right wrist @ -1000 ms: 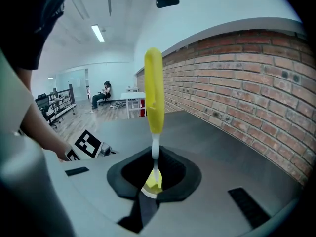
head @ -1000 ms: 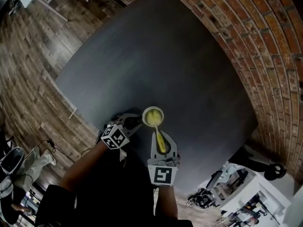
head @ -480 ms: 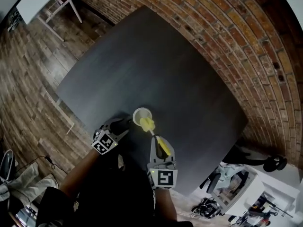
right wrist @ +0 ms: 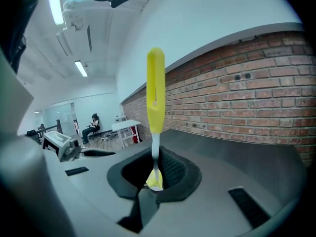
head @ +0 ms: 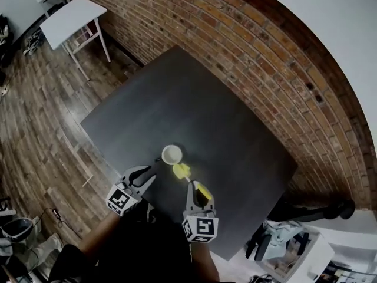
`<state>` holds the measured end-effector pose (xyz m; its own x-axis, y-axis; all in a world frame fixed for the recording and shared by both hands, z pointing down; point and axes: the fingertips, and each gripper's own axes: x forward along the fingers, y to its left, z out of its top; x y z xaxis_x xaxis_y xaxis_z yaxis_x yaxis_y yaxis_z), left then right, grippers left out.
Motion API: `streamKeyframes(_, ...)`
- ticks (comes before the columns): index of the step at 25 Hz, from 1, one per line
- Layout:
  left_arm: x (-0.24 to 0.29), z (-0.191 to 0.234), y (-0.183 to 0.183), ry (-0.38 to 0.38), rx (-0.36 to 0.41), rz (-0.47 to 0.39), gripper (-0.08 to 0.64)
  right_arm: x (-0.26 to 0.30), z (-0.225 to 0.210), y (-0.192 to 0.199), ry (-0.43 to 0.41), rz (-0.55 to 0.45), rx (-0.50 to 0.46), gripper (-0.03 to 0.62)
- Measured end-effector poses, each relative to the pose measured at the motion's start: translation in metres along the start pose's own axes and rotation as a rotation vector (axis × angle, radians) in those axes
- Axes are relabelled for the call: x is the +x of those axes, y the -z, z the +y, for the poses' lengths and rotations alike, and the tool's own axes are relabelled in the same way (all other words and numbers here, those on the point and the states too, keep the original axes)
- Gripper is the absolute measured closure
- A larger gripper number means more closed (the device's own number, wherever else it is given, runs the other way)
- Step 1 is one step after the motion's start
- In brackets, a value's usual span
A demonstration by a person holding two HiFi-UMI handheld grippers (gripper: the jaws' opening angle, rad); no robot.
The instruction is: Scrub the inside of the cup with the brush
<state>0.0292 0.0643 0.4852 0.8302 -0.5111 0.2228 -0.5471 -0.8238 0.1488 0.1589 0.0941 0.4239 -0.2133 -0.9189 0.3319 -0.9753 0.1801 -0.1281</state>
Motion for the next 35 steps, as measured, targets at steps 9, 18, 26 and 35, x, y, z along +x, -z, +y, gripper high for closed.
streamKeyframes(9,-0.062,-0.056,-0.079,-0.06,0.047,-0.185,0.517,-0.053,0.031,0.004,-0.031,-0.027,-0.024,0.545)
streamKeyframes(18,-0.075,-0.072,-0.087,-0.035,0.018,-0.147,0.52,-0.072,0.053,-0.014,0.003,-0.065,-0.03,0.545)
streamKeyframes(26,-0.085,-0.043,-0.088,-0.042,0.004,-0.135,0.518,-0.074,0.071,-0.014,0.052,-0.046,-0.024,0.545)
streamKeyframes(35,-0.095,-0.03,-0.09,-0.008,0.033,-0.14,0.518,-0.06,0.094,-0.018,0.074,-0.047,-0.035,0.545)
